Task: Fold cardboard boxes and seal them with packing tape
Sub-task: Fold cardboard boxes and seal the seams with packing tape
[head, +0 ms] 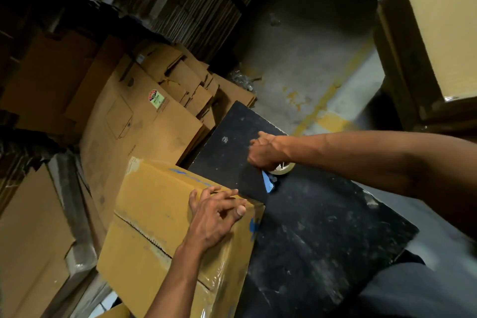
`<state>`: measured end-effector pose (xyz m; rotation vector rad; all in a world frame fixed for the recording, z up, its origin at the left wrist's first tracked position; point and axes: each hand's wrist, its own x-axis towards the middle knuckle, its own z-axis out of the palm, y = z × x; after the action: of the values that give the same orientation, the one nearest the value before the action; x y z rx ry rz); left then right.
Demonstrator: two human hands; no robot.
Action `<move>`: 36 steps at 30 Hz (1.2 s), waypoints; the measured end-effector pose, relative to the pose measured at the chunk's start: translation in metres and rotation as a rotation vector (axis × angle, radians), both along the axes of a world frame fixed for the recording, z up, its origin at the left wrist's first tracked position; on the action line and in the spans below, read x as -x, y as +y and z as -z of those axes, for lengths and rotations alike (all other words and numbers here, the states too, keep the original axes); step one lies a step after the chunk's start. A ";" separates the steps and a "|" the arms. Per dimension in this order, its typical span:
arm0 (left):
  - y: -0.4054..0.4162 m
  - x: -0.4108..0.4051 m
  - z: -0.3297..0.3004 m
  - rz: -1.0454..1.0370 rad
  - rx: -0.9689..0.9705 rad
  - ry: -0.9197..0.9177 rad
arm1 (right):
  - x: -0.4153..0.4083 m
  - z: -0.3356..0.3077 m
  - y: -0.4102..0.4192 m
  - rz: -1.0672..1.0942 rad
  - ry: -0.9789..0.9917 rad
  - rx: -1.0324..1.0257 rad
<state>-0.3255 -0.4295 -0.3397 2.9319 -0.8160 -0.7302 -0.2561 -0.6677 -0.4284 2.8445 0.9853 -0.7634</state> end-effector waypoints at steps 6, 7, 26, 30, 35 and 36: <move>-0.016 -0.010 0.004 0.027 -0.181 0.121 | 0.015 0.002 -0.010 0.060 -0.031 -0.190; -0.017 -0.012 0.006 0.024 -0.187 0.134 | 0.020 0.001 -0.010 0.084 -0.073 -0.235; 0.024 -0.007 0.053 0.095 0.114 -0.294 | 0.223 0.049 0.187 1.129 -0.046 -1.300; 0.026 -0.008 0.056 0.106 0.133 -0.320 | 0.216 0.049 0.221 1.264 -0.213 -1.245; 0.025 -0.005 0.053 0.117 0.158 -0.353 | 0.235 0.056 0.221 1.221 -0.286 -1.064; 0.025 -0.004 0.053 0.115 0.160 -0.352 | 0.241 0.059 0.221 1.195 -0.282 -1.064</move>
<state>-0.3219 -0.4044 -0.3928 2.9234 -1.0187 -0.1370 -0.4970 -0.4468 -0.4879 4.1291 -0.7685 0.4313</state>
